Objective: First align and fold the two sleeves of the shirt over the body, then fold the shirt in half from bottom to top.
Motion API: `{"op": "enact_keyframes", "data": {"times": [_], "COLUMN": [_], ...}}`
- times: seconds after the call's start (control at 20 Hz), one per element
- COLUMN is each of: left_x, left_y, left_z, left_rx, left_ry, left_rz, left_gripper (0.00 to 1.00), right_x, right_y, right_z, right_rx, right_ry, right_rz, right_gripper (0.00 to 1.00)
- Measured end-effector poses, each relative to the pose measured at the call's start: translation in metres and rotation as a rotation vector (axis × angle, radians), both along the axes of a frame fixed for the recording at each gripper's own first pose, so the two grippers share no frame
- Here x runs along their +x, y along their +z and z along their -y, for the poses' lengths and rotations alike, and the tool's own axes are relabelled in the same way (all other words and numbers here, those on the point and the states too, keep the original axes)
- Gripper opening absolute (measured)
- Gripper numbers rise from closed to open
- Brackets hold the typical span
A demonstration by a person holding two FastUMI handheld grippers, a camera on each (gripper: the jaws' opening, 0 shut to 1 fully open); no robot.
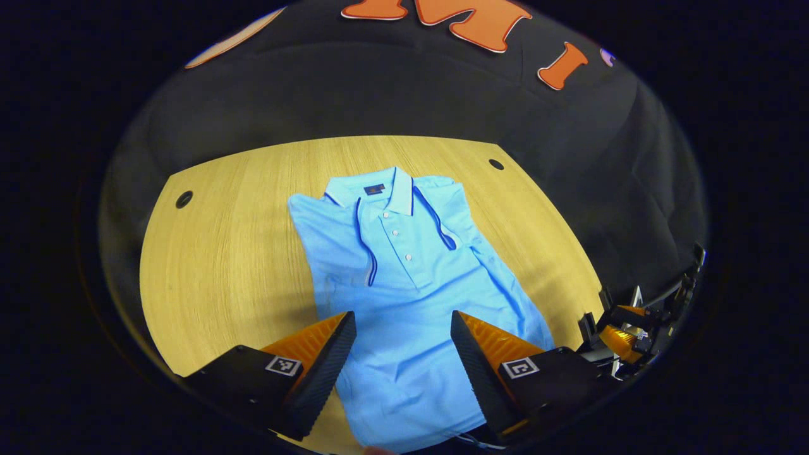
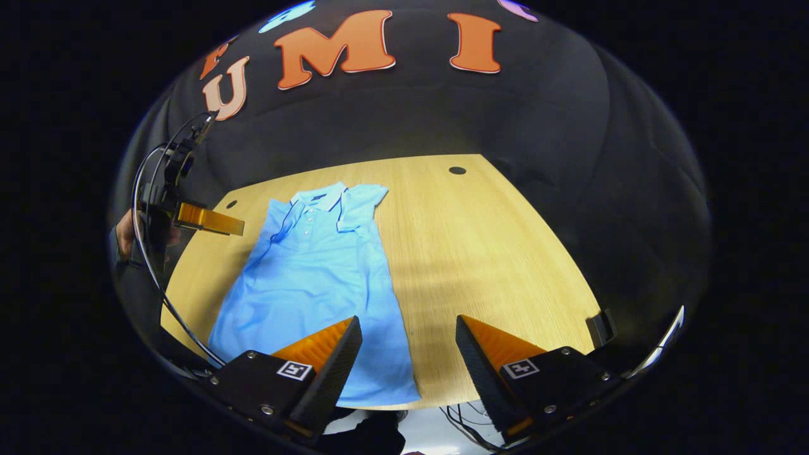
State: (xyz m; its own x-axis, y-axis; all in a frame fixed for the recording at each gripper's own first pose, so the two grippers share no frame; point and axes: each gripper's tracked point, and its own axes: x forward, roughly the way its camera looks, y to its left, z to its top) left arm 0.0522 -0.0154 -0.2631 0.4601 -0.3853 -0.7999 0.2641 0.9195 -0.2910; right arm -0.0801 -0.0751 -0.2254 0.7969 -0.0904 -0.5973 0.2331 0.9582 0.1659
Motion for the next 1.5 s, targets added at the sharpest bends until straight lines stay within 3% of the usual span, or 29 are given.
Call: {"op": "enact_keyframes", "data": {"times": [0.35, 0.6, 0.8, 0.85, 1.0, 1.15, 1.35, 1.5], "left_x": [-0.093, -0.156, -0.207, -0.218, -0.236, -0.253, -0.253, -0.236], "left_y": [-0.003, -0.030, -0.049, -0.058, -0.077, -0.101, -0.121, -0.121], "left_z": [-0.028, -0.051, -0.059, -0.061, -0.063, -0.069, -0.076, -0.078], "left_rx": [0.088, 0.192, 0.209, 0.218, 0.244, 0.271, 0.259, 0.235], "left_ry": [0.138, 0.175, 0.188, 0.183, 0.166, 0.209, 0.260, 0.303], "left_rz": [-0.004, -0.046, -0.097, -0.105, -0.121, -0.166, -0.186, -0.117], "left_gripper": [0.99, 0.99, 0.96, 1.00, 0.99, 0.99, 1.00, 0.99], "right_x": [-0.004, -0.009, -0.022, -0.024, -0.028, -0.033, -0.036, -0.034], "right_y": [-0.028, -0.057, -0.080, -0.085, -0.097, -0.111, -0.123, -0.125], "right_z": [-0.007, -0.015, -0.026, -0.029, -0.032, -0.040, -0.044, -0.044], "right_rx": [0.000, 0.026, 0.068, 0.068, 0.052, 0.062, 0.039, 0.025], "right_ry": [0.147, 0.209, 0.239, 0.243, 0.254, 0.256, 0.259, 0.229], "right_rz": [-0.035, -0.089, -0.148, -0.155, -0.169, -0.196, -0.222, -0.216], "right_gripper": [0.94, 0.94, 0.94, 0.94, 0.94, 0.94, 0.94, 0.94]}}
